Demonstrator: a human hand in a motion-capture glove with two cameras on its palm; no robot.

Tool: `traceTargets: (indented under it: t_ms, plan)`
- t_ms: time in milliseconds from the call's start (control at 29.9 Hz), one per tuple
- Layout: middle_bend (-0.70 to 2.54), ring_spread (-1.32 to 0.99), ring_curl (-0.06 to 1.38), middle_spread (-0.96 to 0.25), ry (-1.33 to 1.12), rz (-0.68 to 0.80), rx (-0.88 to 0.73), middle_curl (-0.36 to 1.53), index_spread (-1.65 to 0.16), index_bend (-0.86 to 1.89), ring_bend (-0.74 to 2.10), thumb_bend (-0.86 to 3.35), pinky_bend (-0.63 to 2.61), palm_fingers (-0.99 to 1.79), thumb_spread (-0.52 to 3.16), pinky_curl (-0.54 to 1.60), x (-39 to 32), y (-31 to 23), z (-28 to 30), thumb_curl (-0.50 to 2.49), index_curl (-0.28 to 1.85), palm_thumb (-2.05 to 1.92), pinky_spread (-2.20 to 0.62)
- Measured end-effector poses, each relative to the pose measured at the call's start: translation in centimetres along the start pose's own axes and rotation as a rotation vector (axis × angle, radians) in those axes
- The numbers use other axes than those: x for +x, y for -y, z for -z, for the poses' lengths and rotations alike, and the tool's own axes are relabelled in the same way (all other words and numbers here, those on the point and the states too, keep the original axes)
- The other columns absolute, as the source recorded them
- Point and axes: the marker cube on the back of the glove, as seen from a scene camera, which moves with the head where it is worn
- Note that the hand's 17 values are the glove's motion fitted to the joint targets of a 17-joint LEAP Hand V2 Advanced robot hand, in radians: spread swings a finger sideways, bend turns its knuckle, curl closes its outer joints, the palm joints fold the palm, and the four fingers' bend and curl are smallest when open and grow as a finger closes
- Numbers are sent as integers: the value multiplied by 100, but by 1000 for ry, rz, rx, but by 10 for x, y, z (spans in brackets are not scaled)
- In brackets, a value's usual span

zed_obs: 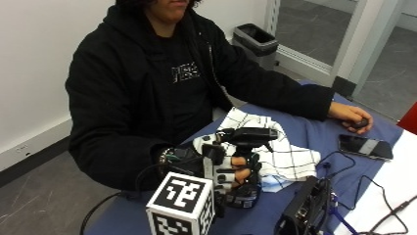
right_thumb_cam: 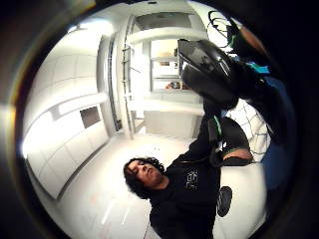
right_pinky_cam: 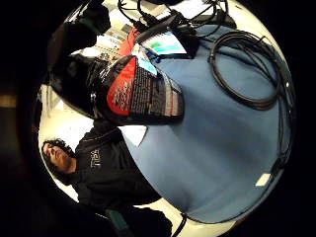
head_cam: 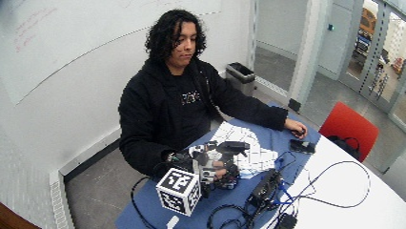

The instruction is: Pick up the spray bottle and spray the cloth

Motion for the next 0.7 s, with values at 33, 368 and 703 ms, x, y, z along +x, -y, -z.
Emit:
traceTargets:
  t_ms: [33,368,703]
  plan:
    - [26,-4,30,-2,28,0,-3,34,-29,17,37,11,24,71,104,30,1,5,-1,36,29,85,19]
    - [34,-7,32,-5,171,27,52,39,-26,21,37,8,12,92,95,25,3,46,-24,42,35,95,16]
    - [30,-12,35,-8,192,84,148,41,-26,23,36,3,27,119,74,29,4,47,-36,50,42,104,-2]
